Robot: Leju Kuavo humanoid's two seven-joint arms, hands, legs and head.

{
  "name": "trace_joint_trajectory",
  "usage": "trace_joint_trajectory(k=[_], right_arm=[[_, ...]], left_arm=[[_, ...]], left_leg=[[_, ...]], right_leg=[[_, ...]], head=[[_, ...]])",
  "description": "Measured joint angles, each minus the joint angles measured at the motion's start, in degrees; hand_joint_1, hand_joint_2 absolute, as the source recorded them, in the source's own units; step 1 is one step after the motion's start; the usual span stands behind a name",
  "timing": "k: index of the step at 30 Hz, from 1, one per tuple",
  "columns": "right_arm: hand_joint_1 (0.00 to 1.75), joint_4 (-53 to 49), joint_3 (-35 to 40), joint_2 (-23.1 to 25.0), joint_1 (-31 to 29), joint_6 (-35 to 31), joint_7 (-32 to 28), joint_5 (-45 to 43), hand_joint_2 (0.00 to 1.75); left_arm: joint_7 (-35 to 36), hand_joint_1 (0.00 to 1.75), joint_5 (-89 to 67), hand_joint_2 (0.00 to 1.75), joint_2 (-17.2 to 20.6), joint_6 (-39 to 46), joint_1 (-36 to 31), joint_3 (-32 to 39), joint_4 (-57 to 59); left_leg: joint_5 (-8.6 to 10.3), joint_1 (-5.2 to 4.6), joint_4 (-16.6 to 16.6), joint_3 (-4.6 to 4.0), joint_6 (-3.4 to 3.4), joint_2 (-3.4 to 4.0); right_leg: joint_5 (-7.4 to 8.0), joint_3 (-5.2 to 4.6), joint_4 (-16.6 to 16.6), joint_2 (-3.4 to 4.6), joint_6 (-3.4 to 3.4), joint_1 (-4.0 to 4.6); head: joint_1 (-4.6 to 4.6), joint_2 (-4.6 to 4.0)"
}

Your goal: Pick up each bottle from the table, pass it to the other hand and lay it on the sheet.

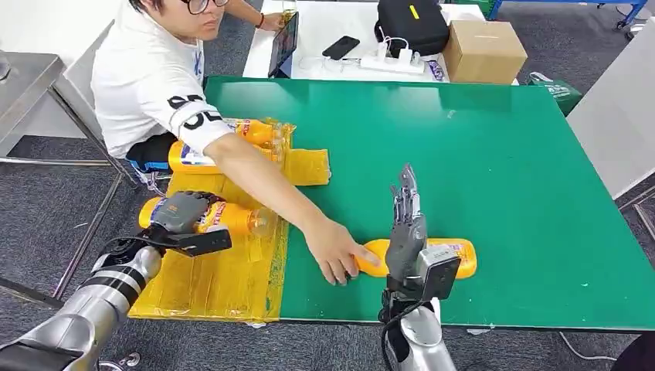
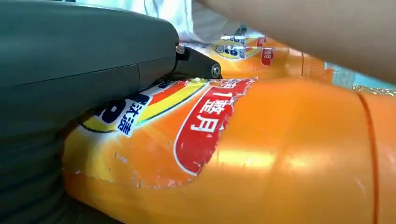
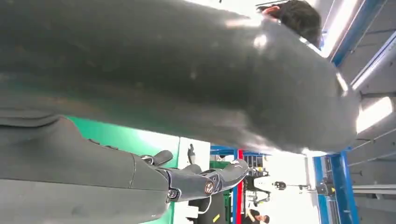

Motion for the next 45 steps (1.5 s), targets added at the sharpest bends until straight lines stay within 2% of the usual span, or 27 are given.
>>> trace_joint_trajectory(k=[1,2,3,4,8,9,21,38,40,41,42,43,45], right_arm=[[0.0,0.1,0.0,0.0,0.0,0.1,0.2,0.0,0.0],[0.0,0.3,0.0,0.0,-0.1,0.2,0.4,0.0,0.0],[0.0,0.4,0.0,0.0,-0.2,0.3,0.5,0.0,0.0],[0.0,0.7,0.0,0.0,-0.3,0.5,0.7,0.0,0.0],[0.0,1.9,0.0,0.1,-0.9,0.5,1.6,-0.6,0.0],[0.0,2.2,0.0,0.1,-1.0,0.5,1.7,-0.9,0.0],[0.0,4.3,-1.5,1.0,-1.6,-2.0,2.5,-2.3,0.0],[0.0,5.9,-1.8,1.1,-2.0,-2.4,2.5,-2.8,0.0],[0.0,6.5,-1.9,1.3,-2.0,-2.8,2.5,-2.8,0.0],[0.0,6.5,-2.0,1.4,-2.0,-3.1,2.6,-2.4,1.75],[0.0,6.6,-1.9,1.4,-2.0,-3.2,3.1,-1.5,1.75],[0.0,6.6,-1.9,1.4,-2.0,-3.3,3.4,-0.4,1.75],[0.0,6.7,-1.6,1.3,-2.0,-3.9,3.6,3.7,1.75]], left_arm=[[-0.2,1.75,0.5,1.75,0.0,-0.3,0.0,0.0,0.0],[-0.4,0.86,0.9,1.75,0.0,-0.5,0.1,0.0,0.1],[-0.6,0.07,1.0,1.75,0.0,-0.6,0.1,0.0,0.1],[-0.9,0.0,1.1,1.75,0.0,-0.7,0.2,0.0,0.1],[-1.3,0.0,0.8,1.75,0.0,-1.8,0.9,-0.9,0.3],[-1.5,0.0,1.1,0.0,0.0,-2.2,1.2,-1.1,0.3],[-5.2,0.0,12.8,0.0,0.3,-13.5,2.7,-1.0,-1.0],[-6.4,0.0,18.5,0.0,0.4,-17.1,4.9,-1.0,-4.0],[-6.7,0.0,23.0,0.0,-0.8,-14.1,7.3,0.8,-7.2],[-6.8,0.0,24.0,0.0,-1.5,-11.2,8.0,1.3,-8.1],[-7.3,0.0,25.1,0.0,-2.4,-5.6,9.0,2.6,-9.4],[-7.7,0.0,25.5,1.75,-3.2,0.9,9.6,4.2,-11.0],[-9.1,0.0,26.1,1.75,-5.8,14.8,10.5,8.2,-15.5]], left_leg=[[0.0,0.0,0.0,0.0,0.0,0.0],[0.0,0.0,0.0,0.0,0.0,0.0],[0.0,0.0,0.0,0.0,0.0,0.0],[0.0,0.0,0.0,0.0,0.0,0.0],[0.0,0.0,0.0,0.0,0.0,-0.01],[0.0,0.0,0.0,0.0,0.0,-0.01],[0.0,0.0,0.0,0.3,0.0,-0.27],[0.03,-0.01,0.0,0.56,-0.02,-0.27],[0.04,0.0,0.0,0.53,-0.04,-0.25],[0.04,-0.01,0.0,0.51,-0.04,-0.23],[0.04,-0.01,0.0,0.47,-0.04,-0.19],[0.04,-0.01,0.0,0.43,-0.03,-0.18],[0.06,-0.01,0.0,0.3,-0.02,-0.21]], right_leg=[[0.0,0.0,0.0,0.0,0.0,0.0],[0.0,0.0,0.0,0.0,0.0,0.0],[0.0,0.0,0.0,0.0,0.0,0.0],[0.0,0.01,0.0,0.0,0.0,0.0],[0.0,0.01,0.0,0.0,0.0,0.0],[0.0,0.01,0.0,0.0,0.0,0.0],[-0.06,0.41,0.0,-0.19,-0.03,0.0],[-0.05,0.67,0.0,-0.18,-0.03,0.0],[-0.05,0.61,0.0,-0.17,-0.03,0.0],[-0.04,0.57,0.0,-0.17,-0.03,-0.01],[-0.02,0.52,0.0,-0.17,-0.02,-0.01],[-0.01,0.46,0.0,-0.16,-0.02,0.0],[0.0,0.36,0.0,-0.17,0.0,-0.01]], head=[[0.0,0.0],[0.02,0.0],[0.02,0.0],[0.0,0.0],[0.02,0.0],[0.0,0.0],[0.0,0.0],[0.0,0.0],[0.0,0.0],[0.02,0.0],[-0.02,0.0],[0.02,0.0],[0.0,0.0]])
